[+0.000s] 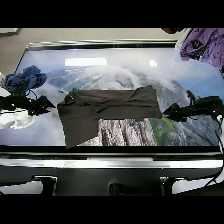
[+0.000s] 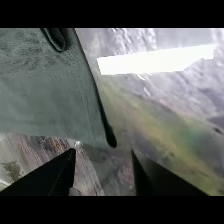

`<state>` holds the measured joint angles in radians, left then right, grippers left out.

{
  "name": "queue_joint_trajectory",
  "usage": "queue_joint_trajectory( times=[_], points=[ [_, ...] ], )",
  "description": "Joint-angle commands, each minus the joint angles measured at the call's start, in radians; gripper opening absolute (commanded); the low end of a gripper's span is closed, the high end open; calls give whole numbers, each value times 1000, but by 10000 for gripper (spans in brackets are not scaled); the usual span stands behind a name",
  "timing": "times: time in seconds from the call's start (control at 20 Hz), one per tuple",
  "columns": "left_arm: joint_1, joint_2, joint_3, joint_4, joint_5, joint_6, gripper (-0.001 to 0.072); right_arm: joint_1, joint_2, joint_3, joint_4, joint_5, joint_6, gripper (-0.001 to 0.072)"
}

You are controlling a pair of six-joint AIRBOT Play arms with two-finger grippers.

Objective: Fold the clothes and pants, and hang the long-sleeved shirts on hangers.

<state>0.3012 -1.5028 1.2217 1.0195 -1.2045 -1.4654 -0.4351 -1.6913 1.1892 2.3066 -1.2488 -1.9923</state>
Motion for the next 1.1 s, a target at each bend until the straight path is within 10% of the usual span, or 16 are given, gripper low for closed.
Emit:
queue_joint_trajectory(
  times=[0.0, 0.3, 0.5, 1.05],
  points=[
    [3, 5, -11, 2, 1, 0, 483, 27, -42, -20, 47, 45, -51, 431],
    [6, 5, -13, 4, -11, -31, 534, 93, -84, -20, 69, 43, -71, 392],
    [43, 7, -87, 7, 22, -3, 534, 93, -79, -19, 80, 37, -67, 38],
    [32, -56, -236, -175, 175, 207, 534, 93, 0, -19, 67, 38, -15, 38]
  ],
)
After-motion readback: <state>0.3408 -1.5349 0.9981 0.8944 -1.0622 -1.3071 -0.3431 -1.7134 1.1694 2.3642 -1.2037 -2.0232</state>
